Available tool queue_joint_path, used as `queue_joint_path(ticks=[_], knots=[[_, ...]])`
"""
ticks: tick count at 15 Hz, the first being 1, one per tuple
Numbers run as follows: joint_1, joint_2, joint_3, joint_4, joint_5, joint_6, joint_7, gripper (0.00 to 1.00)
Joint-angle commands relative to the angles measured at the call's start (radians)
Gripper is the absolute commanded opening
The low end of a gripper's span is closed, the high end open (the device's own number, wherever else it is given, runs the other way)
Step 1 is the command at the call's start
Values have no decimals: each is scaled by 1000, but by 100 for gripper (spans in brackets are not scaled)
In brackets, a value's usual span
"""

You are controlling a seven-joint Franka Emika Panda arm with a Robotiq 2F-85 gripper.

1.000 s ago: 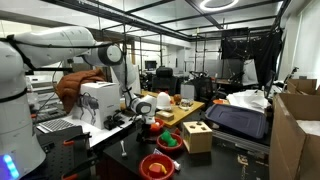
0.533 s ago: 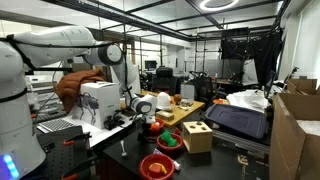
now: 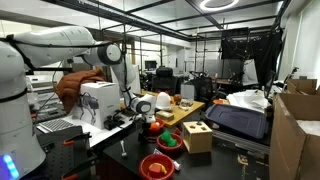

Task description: Put the black object on top of the red bowl to the far right

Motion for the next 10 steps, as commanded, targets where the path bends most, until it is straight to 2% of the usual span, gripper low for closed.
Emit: queue_joint_path(ticks=[1, 10], knots=[[9, -40, 4, -67, -29, 33, -18, 0], [-74, -184, 58, -318, -12, 267, -277, 0]])
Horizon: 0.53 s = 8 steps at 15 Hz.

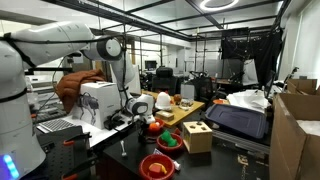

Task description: Put the black object on top of the red bowl to the far right

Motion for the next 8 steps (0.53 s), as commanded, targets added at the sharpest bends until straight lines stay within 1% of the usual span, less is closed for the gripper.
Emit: queue_joint_path(ticks=[1, 3, 8], knots=[[-37, -121, 16, -161, 15, 80, -88, 0], [-49, -151, 20, -199, 19, 105, -130, 0], [-28, -218, 8, -261, 21, 131, -184, 0]])
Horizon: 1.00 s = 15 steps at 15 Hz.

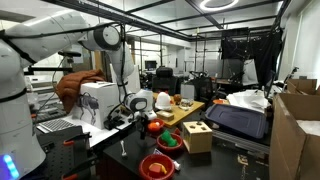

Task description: Put the black object on top of the red bowl to the far right

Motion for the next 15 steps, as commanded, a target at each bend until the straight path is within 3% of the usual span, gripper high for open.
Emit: queue_joint_path(ticks=[1, 9, 15], knots=[[14, -95, -1, -101, 17, 34, -46, 0], [28, -160, -9, -174, 21, 69, -43, 0], [-31, -214, 41, -275, 51, 208, -111, 0]])
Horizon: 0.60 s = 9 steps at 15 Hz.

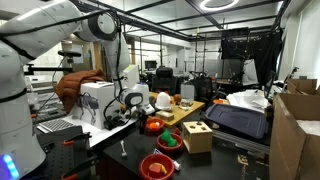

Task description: Put the black object on top of the red bowl to the far right

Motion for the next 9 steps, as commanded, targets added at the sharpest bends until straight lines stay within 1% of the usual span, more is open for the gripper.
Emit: queue_joint_path(ticks=[1, 3, 5, 9], knots=[[-56, -88, 48, -124, 54, 104, -77, 0], [-105, -104, 90, -160, 84, 148, -123, 0], [-168, -116, 142, -190, 115, 181, -167, 0], [-310, -125, 248, -226, 172, 196, -249, 0]])
